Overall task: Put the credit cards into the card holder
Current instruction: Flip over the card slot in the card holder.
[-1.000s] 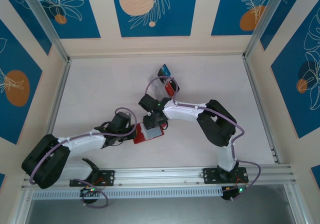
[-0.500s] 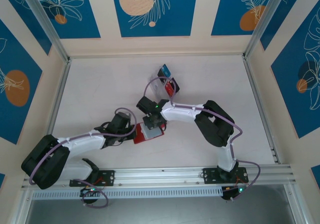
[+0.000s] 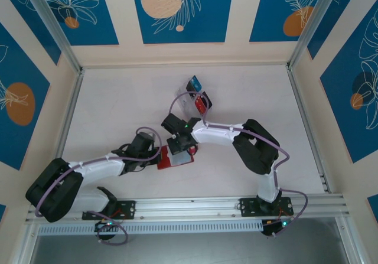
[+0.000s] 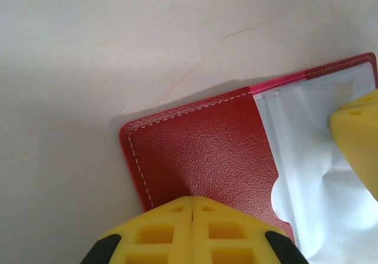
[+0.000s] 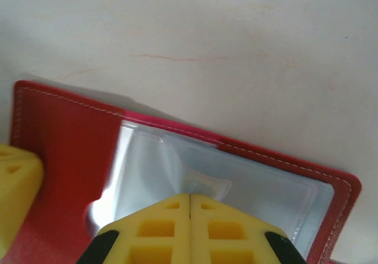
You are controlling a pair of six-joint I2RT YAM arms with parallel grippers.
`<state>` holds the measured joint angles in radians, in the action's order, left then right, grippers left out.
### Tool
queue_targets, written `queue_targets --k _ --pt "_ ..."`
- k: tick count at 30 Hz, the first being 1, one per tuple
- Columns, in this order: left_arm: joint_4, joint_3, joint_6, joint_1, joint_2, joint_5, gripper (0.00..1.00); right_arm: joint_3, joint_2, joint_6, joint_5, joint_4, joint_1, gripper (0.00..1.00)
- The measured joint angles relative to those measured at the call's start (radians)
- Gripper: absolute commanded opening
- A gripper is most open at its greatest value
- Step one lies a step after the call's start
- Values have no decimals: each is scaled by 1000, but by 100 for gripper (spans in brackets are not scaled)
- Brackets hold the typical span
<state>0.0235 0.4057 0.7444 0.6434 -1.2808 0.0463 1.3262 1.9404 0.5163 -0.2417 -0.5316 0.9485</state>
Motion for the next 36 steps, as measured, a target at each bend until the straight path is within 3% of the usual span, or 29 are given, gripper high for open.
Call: queue_targets --k 3,13,18,27,36 --pt "19 0 -6 0 -11 6 0 0 -21 12 55 6 -7 2" --pt "48 0 -14 0 -26 16 0 -58 -28 105 293 145 -57 38" --pt "47 0 -14 0 -25 16 0 -89 -29 139 359 191 -72 41" --pt "39 -1 -14 0 -15 16 0 -138 -95 175 421 230 -76 61" --pt "-16 -7 -13 0 24 16 0 -212 -138 210 547 315 -107 67"
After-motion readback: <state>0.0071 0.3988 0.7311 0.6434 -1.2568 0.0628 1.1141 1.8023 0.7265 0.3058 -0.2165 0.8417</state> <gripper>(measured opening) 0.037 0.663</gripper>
